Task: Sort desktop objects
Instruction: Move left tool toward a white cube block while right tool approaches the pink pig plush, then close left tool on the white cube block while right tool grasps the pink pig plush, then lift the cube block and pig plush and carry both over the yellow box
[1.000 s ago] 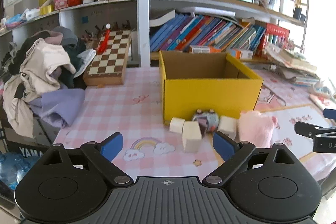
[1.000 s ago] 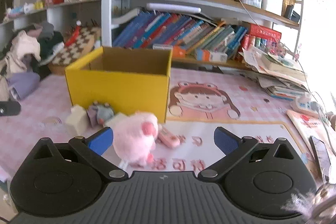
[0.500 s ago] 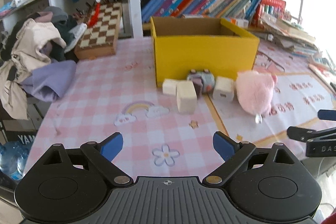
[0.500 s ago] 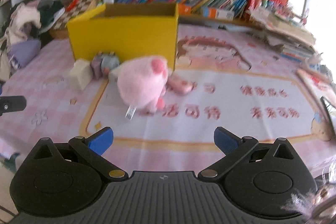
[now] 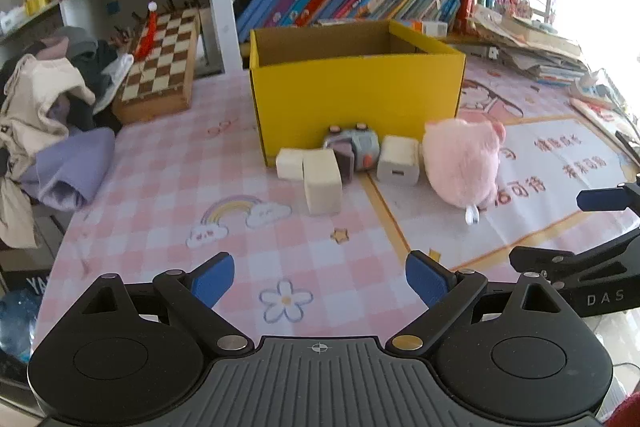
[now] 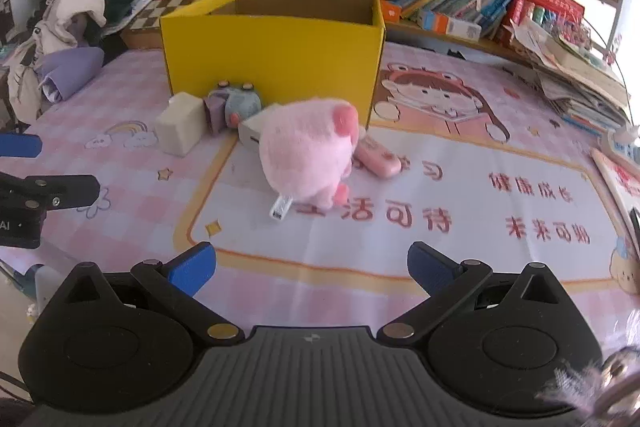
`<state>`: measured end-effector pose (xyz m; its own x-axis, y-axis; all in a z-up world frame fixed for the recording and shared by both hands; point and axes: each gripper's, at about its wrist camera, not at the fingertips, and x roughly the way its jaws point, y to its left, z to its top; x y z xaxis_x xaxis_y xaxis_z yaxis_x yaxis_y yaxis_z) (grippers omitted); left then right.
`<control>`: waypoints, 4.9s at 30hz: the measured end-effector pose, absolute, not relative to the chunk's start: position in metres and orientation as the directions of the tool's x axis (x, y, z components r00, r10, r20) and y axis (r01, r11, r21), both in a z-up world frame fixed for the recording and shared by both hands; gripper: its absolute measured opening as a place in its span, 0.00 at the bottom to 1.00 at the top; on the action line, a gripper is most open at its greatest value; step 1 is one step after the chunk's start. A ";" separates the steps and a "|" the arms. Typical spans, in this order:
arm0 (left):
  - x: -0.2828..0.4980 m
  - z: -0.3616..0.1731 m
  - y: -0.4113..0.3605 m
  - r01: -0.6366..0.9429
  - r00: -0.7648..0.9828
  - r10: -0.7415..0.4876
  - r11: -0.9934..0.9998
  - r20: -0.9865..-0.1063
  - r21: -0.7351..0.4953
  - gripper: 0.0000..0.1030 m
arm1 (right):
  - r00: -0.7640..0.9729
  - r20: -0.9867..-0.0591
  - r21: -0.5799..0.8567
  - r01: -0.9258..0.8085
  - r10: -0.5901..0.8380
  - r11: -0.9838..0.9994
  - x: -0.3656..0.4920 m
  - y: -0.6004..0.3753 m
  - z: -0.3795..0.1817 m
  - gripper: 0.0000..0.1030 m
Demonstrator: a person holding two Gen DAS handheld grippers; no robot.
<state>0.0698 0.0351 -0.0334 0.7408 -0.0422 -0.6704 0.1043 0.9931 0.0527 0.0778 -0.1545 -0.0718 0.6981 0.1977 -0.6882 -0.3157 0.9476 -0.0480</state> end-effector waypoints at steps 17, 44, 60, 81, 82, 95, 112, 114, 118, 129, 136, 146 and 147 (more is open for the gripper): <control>0.089 -0.035 0.035 0.121 0.723 -0.055 0.991 -0.689 0.048 0.92 | 0.690 -0.700 -0.053 -0.307 0.184 0.950 0.095 -0.155 -0.070 1.00; 0.116 -0.044 0.040 0.098 0.714 -0.049 0.995 -0.698 0.030 0.92 | 0.653 -0.732 -0.046 -0.334 0.196 0.942 0.129 -0.149 -0.077 0.97; 0.150 -0.052 0.034 0.075 0.726 -0.019 0.996 -0.688 0.052 0.76 | 0.638 -0.727 -0.013 -0.381 0.252 0.925 0.171 -0.143 -0.077 0.96; 0.189 -0.073 0.025 0.066 0.671 -0.035 0.998 -0.741 0.012 0.25 | 0.578 -0.749 0.031 -0.459 0.325 0.888 0.195 -0.147 -0.082 0.59; 0.188 -0.073 0.026 0.064 0.669 -0.042 0.998 -0.742 0.002 0.24 | 0.579 -0.747 0.033 -0.459 0.327 0.888 0.194 -0.148 -0.081 0.58; 0.162 -0.042 0.031 0.067 0.721 -0.084 0.996 -0.688 -0.052 0.21 | 0.613 -0.718 0.056 -0.421 0.330 0.905 0.180 -0.164 -0.065 0.55; 0.137 -0.014 0.028 0.118 0.781 -0.128 0.991 -0.611 -0.057 0.20 | 0.671 -0.666 0.037 -0.406 0.326 0.913 0.154 -0.165 -0.044 0.55; 0.136 -0.011 0.027 0.125 0.788 -0.134 0.991 -0.601 -0.057 0.20 | 0.680 -0.656 0.036 -0.405 0.327 0.914 0.152 -0.166 -0.040 0.55; 0.134 -0.003 0.024 0.139 0.804 -0.143 0.989 -0.577 -0.051 0.20 | 0.699 -0.634 0.041 -0.398 0.332 0.916 0.152 -0.168 -0.031 0.55; 0.139 0.019 0.017 0.168 0.845 -0.161 0.985 -0.510 -0.033 0.20 | 0.739 -0.571 0.046 -0.407 0.359 0.912 0.163 -0.170 -0.006 0.55; 0.153 0.030 0.012 0.169 0.867 -0.155 0.986 -0.474 -0.014 0.20 | 0.752 -0.531 0.033 -0.442 0.391 0.896 0.181 -0.168 0.008 0.56; 0.185 0.042 0.008 0.142 0.890 -0.118 0.990 -0.441 0.022 0.20 | 0.742 -0.492 0.015 -0.517 0.456 0.856 0.223 -0.158 0.021 0.56; 0.188 0.042 0.008 0.140 0.890 -0.115 0.990 -0.441 0.025 0.20 | 0.739 -0.490 0.013 -0.525 0.463 0.851 0.228 -0.157 0.022 0.56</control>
